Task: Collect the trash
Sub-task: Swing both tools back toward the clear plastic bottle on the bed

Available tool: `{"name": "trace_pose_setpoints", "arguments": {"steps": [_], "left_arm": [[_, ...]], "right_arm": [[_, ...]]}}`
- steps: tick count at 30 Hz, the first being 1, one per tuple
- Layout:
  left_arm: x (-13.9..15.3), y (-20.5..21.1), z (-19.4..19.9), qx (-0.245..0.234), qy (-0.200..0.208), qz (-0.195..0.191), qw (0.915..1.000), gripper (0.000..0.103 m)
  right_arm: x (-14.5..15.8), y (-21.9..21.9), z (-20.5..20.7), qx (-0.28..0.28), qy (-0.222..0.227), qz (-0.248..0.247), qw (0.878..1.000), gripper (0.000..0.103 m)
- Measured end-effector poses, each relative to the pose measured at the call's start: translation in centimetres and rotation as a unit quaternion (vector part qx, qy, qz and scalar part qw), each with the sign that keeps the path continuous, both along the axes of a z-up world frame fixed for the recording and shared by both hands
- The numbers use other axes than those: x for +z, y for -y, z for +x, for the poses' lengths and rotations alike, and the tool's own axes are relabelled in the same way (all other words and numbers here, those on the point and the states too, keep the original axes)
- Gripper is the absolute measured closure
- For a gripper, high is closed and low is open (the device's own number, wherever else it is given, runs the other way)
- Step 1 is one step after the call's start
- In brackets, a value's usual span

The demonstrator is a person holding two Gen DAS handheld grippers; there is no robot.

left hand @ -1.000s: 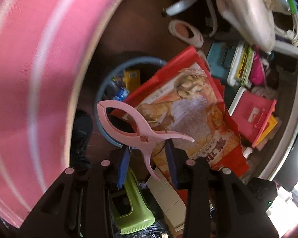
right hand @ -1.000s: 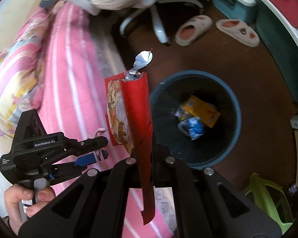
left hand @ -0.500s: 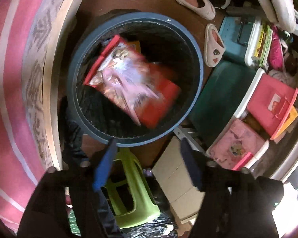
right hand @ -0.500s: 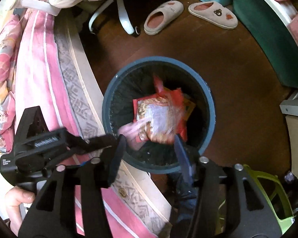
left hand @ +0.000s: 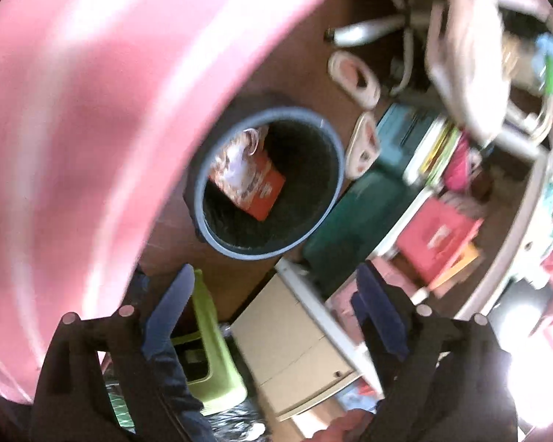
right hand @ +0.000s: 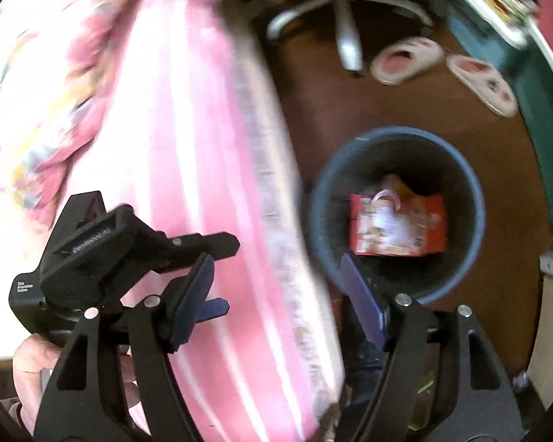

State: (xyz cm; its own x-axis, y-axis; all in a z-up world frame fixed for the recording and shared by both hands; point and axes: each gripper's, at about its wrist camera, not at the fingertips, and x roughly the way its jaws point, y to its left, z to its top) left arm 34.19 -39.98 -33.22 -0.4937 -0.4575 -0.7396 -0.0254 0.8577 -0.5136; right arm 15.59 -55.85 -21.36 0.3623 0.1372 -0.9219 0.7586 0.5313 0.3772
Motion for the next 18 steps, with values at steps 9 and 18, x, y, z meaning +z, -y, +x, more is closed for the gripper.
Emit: {"name": "trace_pose_setpoints", "arguments": {"steps": [9, 18], "left_arm": [[7.4, -16.8, 6.2, 0.158, 0.023, -0.016, 0.9871, 0.015], [9.3, -36.0, 12.0, 0.318, 0.041, -0.007, 0.9473, 0.015]], "right_arm": [[2.5, -9.7, 9.7, 0.088, 0.043, 0.032, 0.995, 0.025], [1.1, -20.5, 18.7, 0.113, 0.064, 0.117, 0.985, 0.022]]}}
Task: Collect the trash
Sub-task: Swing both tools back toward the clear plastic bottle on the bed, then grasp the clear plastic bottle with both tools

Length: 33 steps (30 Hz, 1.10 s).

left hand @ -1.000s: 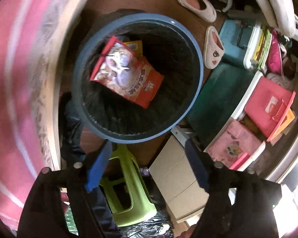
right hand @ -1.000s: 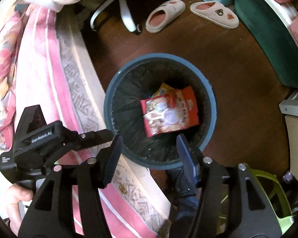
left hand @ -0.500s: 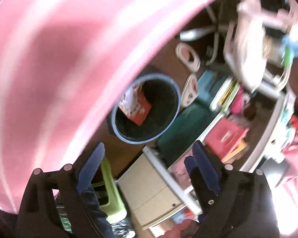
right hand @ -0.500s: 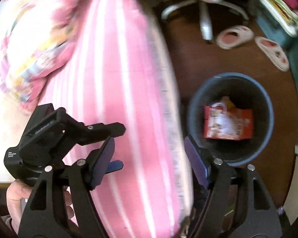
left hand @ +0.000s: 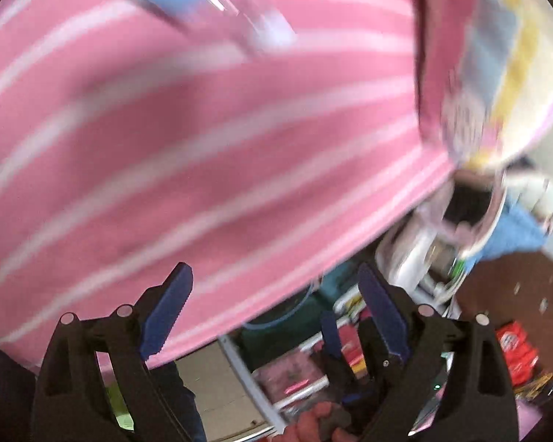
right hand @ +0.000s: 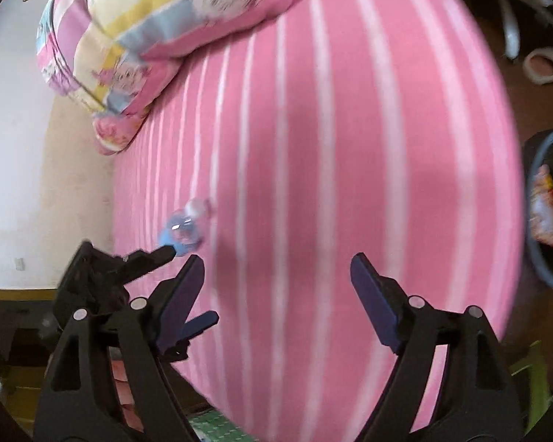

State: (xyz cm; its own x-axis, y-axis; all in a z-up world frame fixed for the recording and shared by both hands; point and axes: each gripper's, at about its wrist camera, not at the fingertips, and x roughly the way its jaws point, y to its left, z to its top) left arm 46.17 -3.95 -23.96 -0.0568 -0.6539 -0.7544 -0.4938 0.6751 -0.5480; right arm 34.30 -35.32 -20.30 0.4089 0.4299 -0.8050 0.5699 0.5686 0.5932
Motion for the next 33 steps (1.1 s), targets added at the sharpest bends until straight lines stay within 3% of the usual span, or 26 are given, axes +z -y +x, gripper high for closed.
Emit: {"name": "trace_pose_setpoints", "arguments": {"steps": [5, 13, 18, 28, 33], "left_arm": [[-0.2, -8.6, 2.6, 0.059, 0.007, 0.006, 0.9982, 0.015], [-2.6, -15.4, 6.7, 0.112, 0.001, -0.006, 0.9937, 0.015], [-4.4, -16.8, 9.3, 0.13, -0.003, -0.005, 0.9915, 0.015], [-9.1, -16.9, 13.2, 0.129, -0.042, 0.02, 0.9906, 0.015], [-9.0, -16.2, 13.2, 0.12, -0.039, 0.05, 0.9907, 0.018]], "right_arm": [[-2.0, -5.4, 4.1, -0.015, -0.002, 0.053, 0.998, 0.022], [-5.6, -10.9, 9.8, -0.054, -0.017, 0.126, 0.99, 0.021], [-8.0, -13.0, 12.9, -0.086, -0.03, 0.164, 0.982, 0.021], [-13.2, -14.7, 17.2, -0.12, -0.075, 0.186, 0.972, 0.021], [-13.8, -14.7, 17.1, -0.118, -0.084, 0.162, 0.976, 0.04]]}}
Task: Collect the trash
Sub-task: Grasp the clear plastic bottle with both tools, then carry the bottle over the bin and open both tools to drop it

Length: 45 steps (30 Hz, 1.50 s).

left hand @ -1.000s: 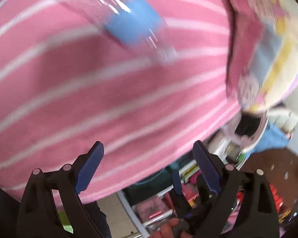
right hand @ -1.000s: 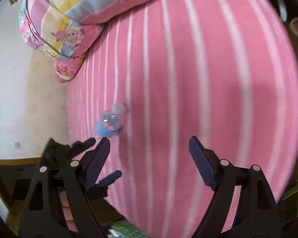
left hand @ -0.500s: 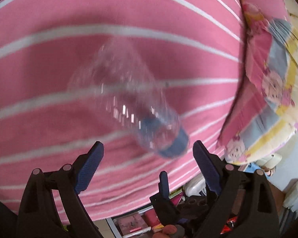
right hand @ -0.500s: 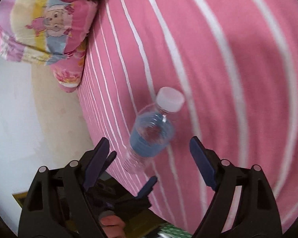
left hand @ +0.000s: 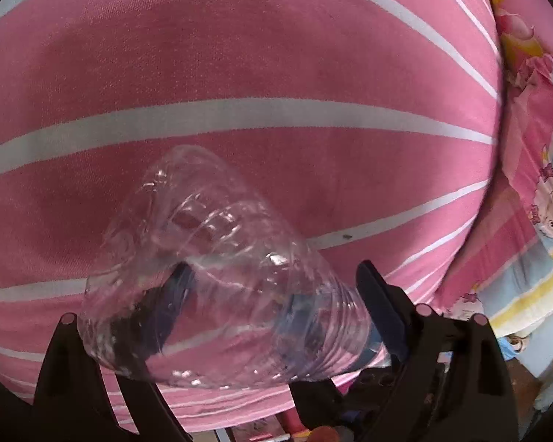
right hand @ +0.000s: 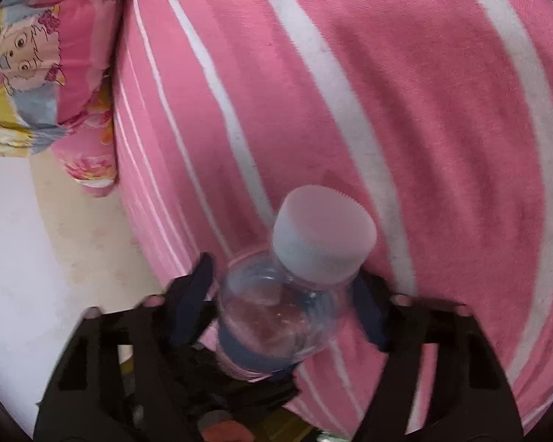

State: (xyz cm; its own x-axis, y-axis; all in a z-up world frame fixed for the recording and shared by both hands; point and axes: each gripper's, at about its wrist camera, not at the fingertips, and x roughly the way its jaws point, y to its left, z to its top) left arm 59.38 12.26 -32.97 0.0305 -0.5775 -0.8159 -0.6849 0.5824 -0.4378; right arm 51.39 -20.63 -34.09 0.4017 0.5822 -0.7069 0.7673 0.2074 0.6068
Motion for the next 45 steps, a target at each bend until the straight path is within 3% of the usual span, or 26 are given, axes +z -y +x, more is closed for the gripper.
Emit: {"name": "trace_pose_setpoints", "arguments": {"steps": [5, 14, 26, 35, 45], "left_arm": [[1.2, 0.0, -1.1, 0.021, 0.005, 0.004, 0.9998, 0.029], [4.8, 2.1, -4.2, 0.002, 0.01, -0.009, 0.9999, 0.03], [8.4, 12.8, -10.6, -0.108, 0.007, -0.018, 0.994, 0.03], [8.9, 23.0, -14.1, -0.203, 0.008, -0.021, 0.979, 0.03], [8.3, 35.9, -18.1, -0.292, 0.006, -0.025, 0.9561, 0.03]], "right_arm": [[0.4, 0.4, -1.9, -0.023, 0.017, 0.01, 1.0, 0.041], [4.0, 2.2, -5.2, -0.042, 0.029, 0.025, 0.998, 0.041], [9.7, 9.7, -16.6, -0.133, 0.03, 0.019, 0.991, 0.04], [12.1, 16.9, -24.5, -0.223, 0.032, 0.007, 0.974, 0.04], [13.5, 25.2, -33.2, -0.314, 0.038, -0.007, 0.949, 0.04]]}}
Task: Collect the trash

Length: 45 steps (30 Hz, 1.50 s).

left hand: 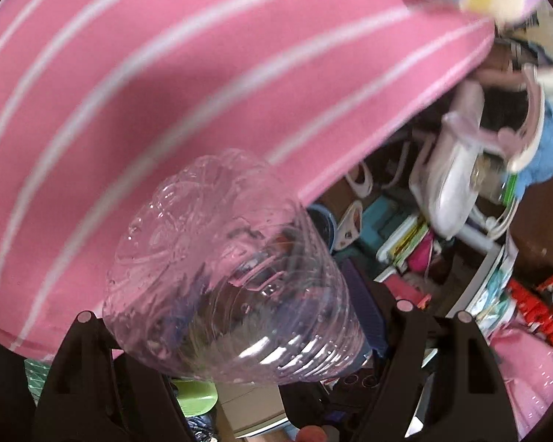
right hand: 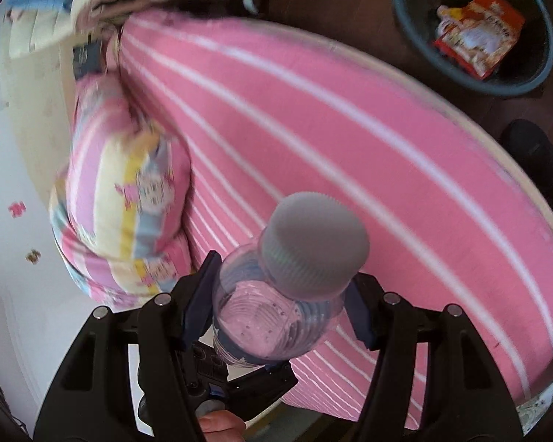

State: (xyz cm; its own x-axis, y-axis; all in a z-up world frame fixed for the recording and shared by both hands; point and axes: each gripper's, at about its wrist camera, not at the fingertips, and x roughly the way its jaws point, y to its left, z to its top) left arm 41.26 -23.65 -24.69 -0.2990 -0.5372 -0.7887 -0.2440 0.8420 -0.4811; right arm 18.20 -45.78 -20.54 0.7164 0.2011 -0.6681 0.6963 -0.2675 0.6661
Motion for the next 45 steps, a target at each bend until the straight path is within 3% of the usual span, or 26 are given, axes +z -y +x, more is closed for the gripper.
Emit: {"name": "trace_pose_setpoints", "arguments": {"steps": [14, 21, 23, 25, 26, 35, 45], "left_arm": [[-6.2, 18.2, -6.9, -0.117, -0.034, 0.011, 0.9925, 0.03], [-9.7, 23.8, -10.5, -0.161, -0.046, 0.013, 0.9859, 0.028], [-11.0, 25.7, -11.6, -0.179, -0.047, 0.02, 0.9824, 0.02], [-11.6, 26.8, -12.3, -0.189, -0.03, 0.037, 0.9807, 0.011], [-11.8, 27.3, -12.8, -0.196, -0.024, 0.046, 0.9792, 0.011], [-11.8, 26.6, -15.6, -0.244, -0.002, 0.075, 0.9669, 0.011], [-5.9, 20.6, -15.4, -0.265, 0.076, 0.081, 0.958, 0.011]], "right_arm": [[-2.9, 10.1, -12.6, -0.12, -0.035, 0.011, 0.992, 0.04], [-5.7, 14.1, -17.4, -0.167, -0.049, 0.007, 0.985, 0.04], [-6.6, 15.3, -18.7, -0.166, -0.077, 0.006, 0.983, 0.037], [-7.1, 15.9, -19.6, -0.17, -0.093, 0.007, 0.981, 0.017], [-7.5, 16.4, -20.3, -0.17, -0.099, 0.009, 0.98, 0.016], [-7.2, 15.5, -22.2, -0.137, -0.09, -0.001, 0.987, 0.016], [-4.2, 9.6, -19.6, -0.081, -0.064, -0.012, 0.995, 0.016]]}}
